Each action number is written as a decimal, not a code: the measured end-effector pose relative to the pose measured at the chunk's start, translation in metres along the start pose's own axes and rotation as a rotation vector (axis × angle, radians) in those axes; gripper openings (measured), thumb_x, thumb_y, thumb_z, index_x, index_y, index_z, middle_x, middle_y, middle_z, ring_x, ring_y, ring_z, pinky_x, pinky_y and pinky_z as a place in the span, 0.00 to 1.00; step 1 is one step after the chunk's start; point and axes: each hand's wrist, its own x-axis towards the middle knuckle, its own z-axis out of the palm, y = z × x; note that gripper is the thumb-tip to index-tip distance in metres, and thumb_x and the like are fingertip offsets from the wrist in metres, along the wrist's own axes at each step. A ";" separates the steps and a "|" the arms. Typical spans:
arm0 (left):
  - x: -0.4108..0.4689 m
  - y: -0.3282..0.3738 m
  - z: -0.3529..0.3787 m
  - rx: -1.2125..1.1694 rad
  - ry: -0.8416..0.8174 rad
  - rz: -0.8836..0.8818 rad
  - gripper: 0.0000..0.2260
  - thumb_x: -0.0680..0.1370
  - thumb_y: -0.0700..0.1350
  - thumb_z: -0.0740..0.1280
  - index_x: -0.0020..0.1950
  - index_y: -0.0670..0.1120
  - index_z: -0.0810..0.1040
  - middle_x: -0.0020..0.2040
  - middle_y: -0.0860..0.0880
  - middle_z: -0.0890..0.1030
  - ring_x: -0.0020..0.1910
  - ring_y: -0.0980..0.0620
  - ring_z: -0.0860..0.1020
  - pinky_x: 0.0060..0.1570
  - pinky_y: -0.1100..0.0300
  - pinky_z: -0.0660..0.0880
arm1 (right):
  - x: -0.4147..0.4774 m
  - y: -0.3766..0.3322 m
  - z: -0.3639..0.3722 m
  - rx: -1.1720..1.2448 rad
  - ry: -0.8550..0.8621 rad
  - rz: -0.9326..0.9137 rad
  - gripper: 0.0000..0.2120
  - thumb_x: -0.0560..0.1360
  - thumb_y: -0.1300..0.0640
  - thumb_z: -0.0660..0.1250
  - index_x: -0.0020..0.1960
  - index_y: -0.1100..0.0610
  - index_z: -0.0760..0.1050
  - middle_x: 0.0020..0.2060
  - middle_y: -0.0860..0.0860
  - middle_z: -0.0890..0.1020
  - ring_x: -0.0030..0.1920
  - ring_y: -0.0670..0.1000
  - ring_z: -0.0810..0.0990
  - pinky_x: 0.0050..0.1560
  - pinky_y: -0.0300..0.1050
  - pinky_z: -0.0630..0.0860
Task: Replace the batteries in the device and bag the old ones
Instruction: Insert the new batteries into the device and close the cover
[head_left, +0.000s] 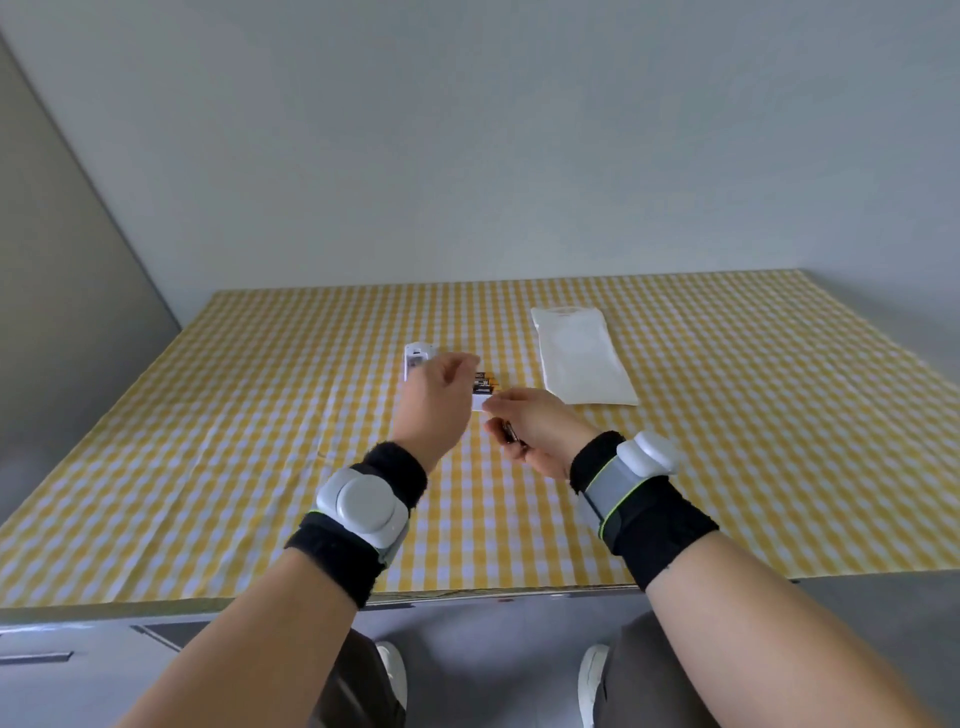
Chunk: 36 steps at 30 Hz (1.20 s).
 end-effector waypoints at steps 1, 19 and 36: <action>0.004 -0.005 -0.004 0.036 0.032 0.009 0.14 0.87 0.49 0.63 0.67 0.46 0.83 0.42 0.55 0.82 0.36 0.61 0.79 0.34 0.67 0.71 | -0.001 0.004 -0.002 -0.237 0.014 -0.138 0.08 0.84 0.55 0.64 0.53 0.60 0.77 0.37 0.54 0.80 0.33 0.50 0.74 0.30 0.41 0.67; 0.061 -0.044 0.002 0.684 -0.017 -0.273 0.26 0.83 0.52 0.65 0.75 0.38 0.66 0.72 0.35 0.72 0.73 0.34 0.70 0.68 0.45 0.70 | -0.010 0.070 0.006 -1.292 0.053 -1.099 0.22 0.79 0.35 0.61 0.57 0.51 0.80 0.48 0.48 0.79 0.49 0.51 0.77 0.38 0.47 0.78; 0.034 -0.053 -0.022 -0.364 -0.017 -0.153 0.24 0.76 0.43 0.74 0.71 0.41 0.75 0.54 0.44 0.84 0.49 0.49 0.86 0.57 0.50 0.86 | -0.026 0.032 -0.014 -0.774 -0.112 -0.580 0.23 0.81 0.34 0.62 0.63 0.51 0.78 0.52 0.47 0.83 0.51 0.47 0.82 0.54 0.46 0.82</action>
